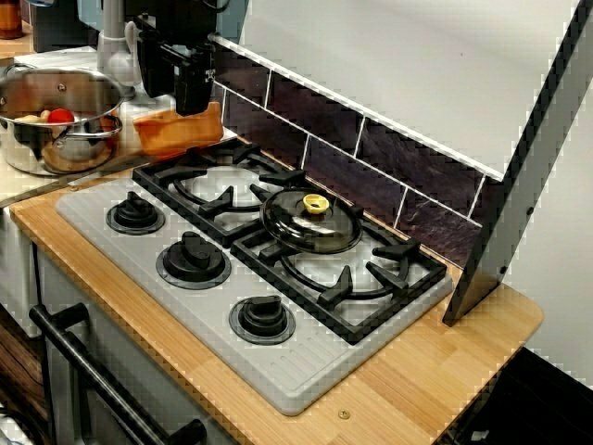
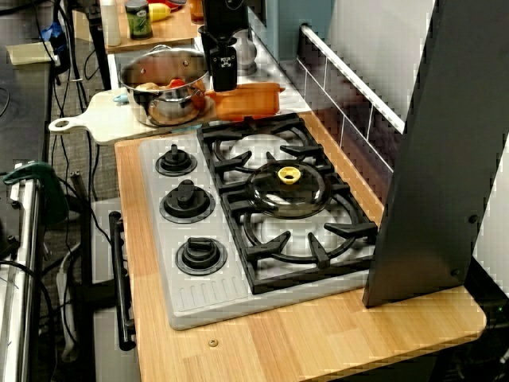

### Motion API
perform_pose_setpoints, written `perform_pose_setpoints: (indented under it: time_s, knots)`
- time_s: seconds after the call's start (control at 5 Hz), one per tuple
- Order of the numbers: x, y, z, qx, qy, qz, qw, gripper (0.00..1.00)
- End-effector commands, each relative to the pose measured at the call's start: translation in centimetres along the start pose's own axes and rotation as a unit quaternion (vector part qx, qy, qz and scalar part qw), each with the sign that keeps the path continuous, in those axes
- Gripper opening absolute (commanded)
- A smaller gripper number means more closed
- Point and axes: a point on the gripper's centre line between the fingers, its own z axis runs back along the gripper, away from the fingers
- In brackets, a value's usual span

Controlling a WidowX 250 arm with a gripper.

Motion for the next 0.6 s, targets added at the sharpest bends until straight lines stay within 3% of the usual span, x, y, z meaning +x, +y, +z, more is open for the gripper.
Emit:
perform_pose_setpoints:
  time_s: [0.0, 0.4]
  knots:
    - [-0.2, 1.8, 2.5, 0.014, -0.05, 0.001, 0.9987, 1.0]
    - [1.1, 2.5, 2.5, 0.003, -0.065, 0.004, 0.9979, 1.0]
